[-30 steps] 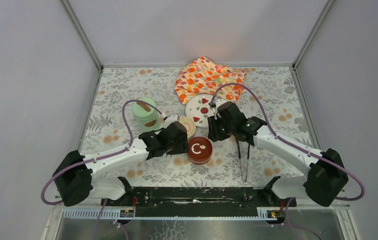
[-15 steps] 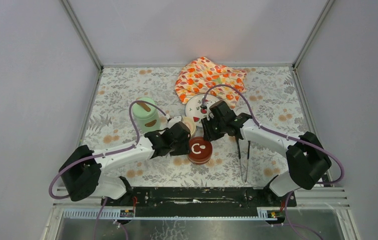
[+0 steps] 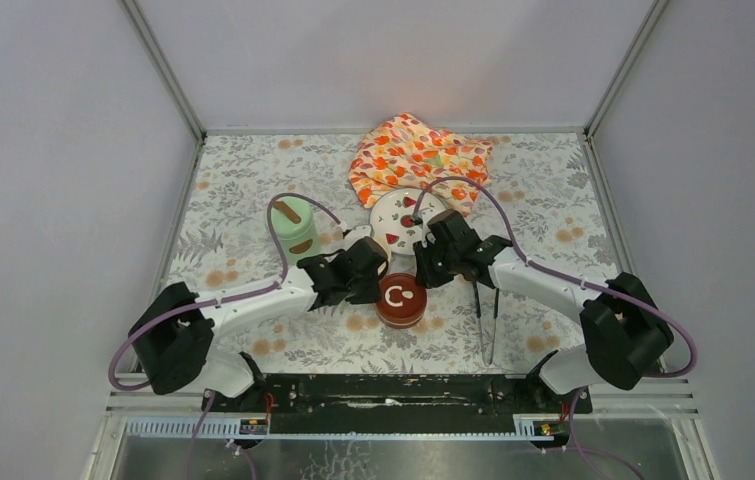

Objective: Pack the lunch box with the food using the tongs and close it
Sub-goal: Screw the box lid onto the packing box.

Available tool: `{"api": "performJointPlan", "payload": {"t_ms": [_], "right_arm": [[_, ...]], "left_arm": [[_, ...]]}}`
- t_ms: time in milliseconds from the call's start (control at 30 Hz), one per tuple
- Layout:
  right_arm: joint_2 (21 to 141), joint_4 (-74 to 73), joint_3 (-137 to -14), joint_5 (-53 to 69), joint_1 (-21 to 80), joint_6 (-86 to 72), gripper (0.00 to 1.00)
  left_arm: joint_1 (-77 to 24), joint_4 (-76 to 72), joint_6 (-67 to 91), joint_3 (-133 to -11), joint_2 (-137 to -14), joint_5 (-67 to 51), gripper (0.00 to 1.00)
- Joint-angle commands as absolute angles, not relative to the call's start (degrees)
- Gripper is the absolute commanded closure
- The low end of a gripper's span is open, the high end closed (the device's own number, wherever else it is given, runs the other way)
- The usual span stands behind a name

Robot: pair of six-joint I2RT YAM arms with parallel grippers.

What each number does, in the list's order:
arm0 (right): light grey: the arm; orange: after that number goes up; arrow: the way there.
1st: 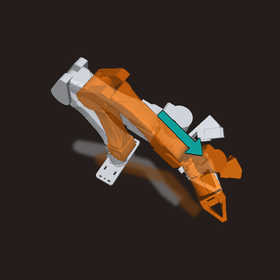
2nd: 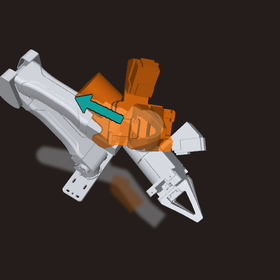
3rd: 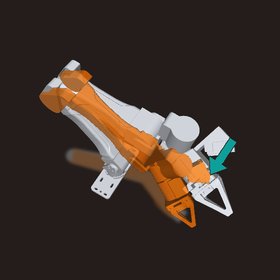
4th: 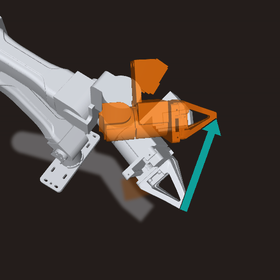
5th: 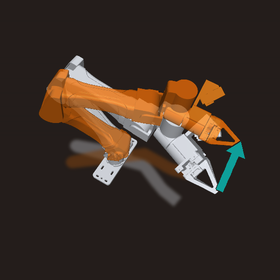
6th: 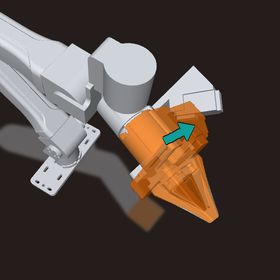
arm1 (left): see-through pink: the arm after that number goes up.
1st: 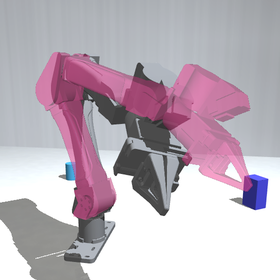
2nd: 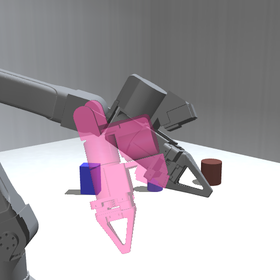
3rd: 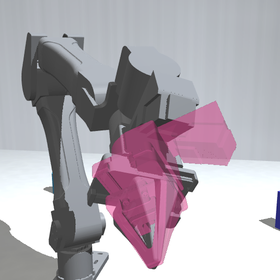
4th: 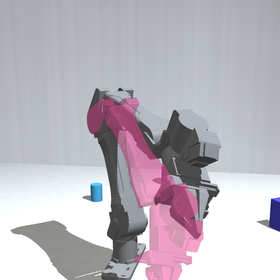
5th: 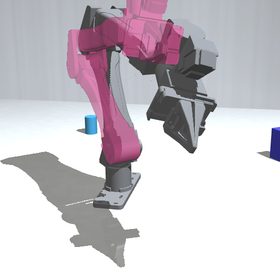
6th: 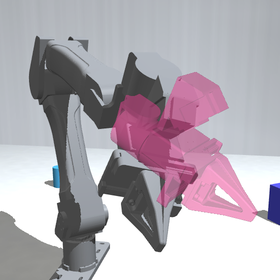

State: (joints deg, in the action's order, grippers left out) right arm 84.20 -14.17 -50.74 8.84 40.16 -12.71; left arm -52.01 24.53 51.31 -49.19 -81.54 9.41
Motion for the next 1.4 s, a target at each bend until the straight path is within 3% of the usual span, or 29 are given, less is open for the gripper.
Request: {"api": "performJointPlan", "payload": {"t_ms": [0,200,333,633,967,1367], "right_arm": [[80.42,-16.88,-47.79,8.32,41.22,-16.25,0.85],[75.75,-20.21,-44.94,1.09,46.93,-25.61,0.81],[72.22,-19.81,-41.99,0.79,50.38,-30.72,0.77],[69.89,-24.59,-47.94,-4.67,50.48,-25.21,0.61],[76.73,-26.8,-56.67,-0.18,50.88,-20.18,0.67],[84.38,-31.9,-62.66,-5.26,60.41,-22.95,0.7]], "left_arm": [[-52.16,24.07,47.86,-50.09,-85.17,11.8,0.82],[-51.9,24.01,44.76,-53.36,-87.82,16.61,0.82],[-51.64,24.57,43.29,-54.71,-88.67,18.74,0.77],[-51.69,26.75,45.14,-51.59,-79.43,16.7,0.47],[-51.57,26.97,50.14,-44.56,-71.13,11.54,0.38],[-45.04,16.88,54.02,-34.75,-62.19,4.31,0.31]]}}
